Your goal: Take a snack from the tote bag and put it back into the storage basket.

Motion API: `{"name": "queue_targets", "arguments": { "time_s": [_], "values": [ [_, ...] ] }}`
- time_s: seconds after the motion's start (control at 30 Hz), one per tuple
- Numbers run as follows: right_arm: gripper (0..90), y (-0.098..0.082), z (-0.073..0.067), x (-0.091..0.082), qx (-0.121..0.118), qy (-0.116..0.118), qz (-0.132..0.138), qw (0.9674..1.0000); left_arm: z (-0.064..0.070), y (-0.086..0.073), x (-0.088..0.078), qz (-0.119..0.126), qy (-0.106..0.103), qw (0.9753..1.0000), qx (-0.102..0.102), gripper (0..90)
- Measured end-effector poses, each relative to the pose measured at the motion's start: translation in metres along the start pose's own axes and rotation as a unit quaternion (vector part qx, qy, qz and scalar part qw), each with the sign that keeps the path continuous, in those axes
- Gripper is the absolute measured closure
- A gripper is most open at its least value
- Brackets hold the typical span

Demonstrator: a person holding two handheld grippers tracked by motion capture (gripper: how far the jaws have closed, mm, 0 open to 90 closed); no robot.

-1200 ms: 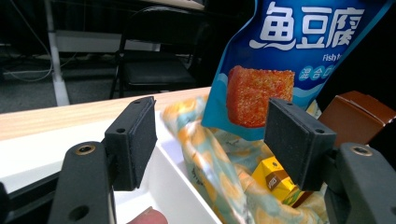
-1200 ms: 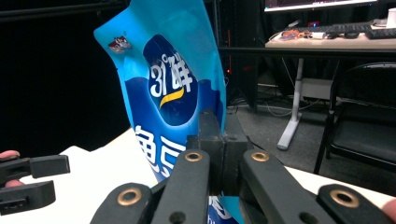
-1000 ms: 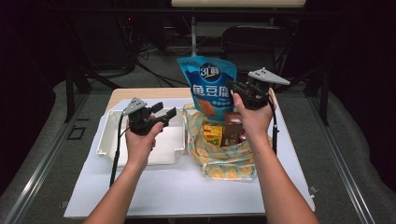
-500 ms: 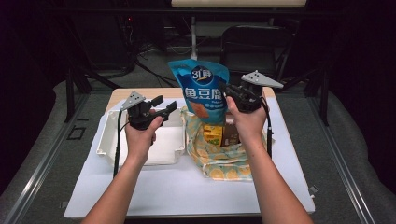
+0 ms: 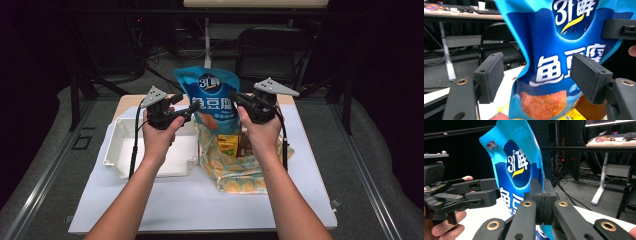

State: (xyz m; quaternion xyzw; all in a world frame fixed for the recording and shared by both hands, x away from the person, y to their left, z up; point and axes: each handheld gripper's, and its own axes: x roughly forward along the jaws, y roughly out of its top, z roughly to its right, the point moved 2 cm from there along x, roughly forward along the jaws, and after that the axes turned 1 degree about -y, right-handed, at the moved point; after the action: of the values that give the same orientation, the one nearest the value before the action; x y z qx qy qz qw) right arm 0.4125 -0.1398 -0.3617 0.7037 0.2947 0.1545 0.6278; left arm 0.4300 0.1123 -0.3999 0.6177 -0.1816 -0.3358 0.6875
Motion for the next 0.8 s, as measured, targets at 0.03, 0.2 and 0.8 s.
{"name": "queue_targets", "arguments": {
  "time_s": [0.03,0.2,0.8],
  "values": [
    [90.0,0.0,0.0,0.0,-0.001,0.002,-0.001,1.0,0.0,0.001,0.001,0.0,-0.004,1.0,-0.001,27.7],
    [90.0,0.002,-0.006,0.001,0.003,0.016,0.005,0.9999,0.003,0.003,0.005,-0.005,-0.001,1.0,0.002,27.3],
    [90.0,-0.003,-0.021,0.003,-0.013,0.024,0.002,0.9996,0.011,0.018,-0.005,-0.008,-0.026,0.9982,-0.053,87.2]
  ]
}}
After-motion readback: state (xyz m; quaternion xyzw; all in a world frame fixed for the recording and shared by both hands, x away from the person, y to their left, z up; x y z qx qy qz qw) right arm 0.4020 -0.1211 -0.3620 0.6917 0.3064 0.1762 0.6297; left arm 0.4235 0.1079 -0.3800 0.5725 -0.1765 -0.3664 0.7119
